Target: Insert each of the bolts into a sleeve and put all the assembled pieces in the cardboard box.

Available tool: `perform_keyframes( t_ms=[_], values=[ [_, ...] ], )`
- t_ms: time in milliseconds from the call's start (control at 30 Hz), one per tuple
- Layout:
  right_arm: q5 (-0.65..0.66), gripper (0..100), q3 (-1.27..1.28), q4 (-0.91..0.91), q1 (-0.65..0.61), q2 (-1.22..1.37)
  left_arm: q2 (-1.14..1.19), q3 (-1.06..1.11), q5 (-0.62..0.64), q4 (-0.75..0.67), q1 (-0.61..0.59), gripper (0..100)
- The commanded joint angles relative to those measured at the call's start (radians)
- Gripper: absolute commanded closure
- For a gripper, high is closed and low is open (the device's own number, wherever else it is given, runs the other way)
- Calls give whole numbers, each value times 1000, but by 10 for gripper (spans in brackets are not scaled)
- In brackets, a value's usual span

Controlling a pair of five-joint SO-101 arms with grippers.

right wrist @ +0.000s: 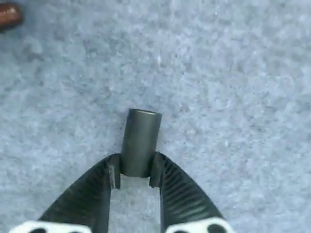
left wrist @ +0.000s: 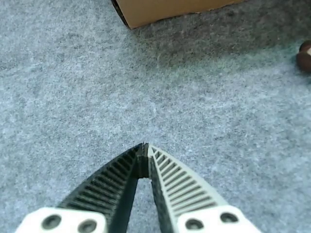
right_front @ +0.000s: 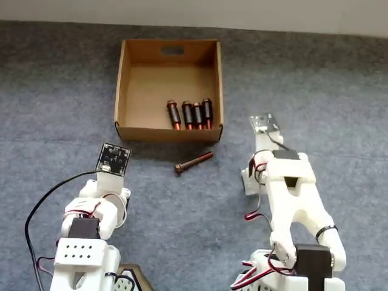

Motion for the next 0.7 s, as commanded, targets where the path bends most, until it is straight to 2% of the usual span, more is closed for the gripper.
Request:
perform_keyframes(
  t_ms=[0, 167, 667],
  values=[
    [15, 957, 1, -7, 12, -36, -13, -4, 5, -20, 10, 976],
    [18, 831, -7, 30, 8, -38, -13, -4, 5, -20, 10, 976],
    [21, 826, -134, 35, 4, -33, -13, -4, 5, -17, 10, 976]
  ],
)
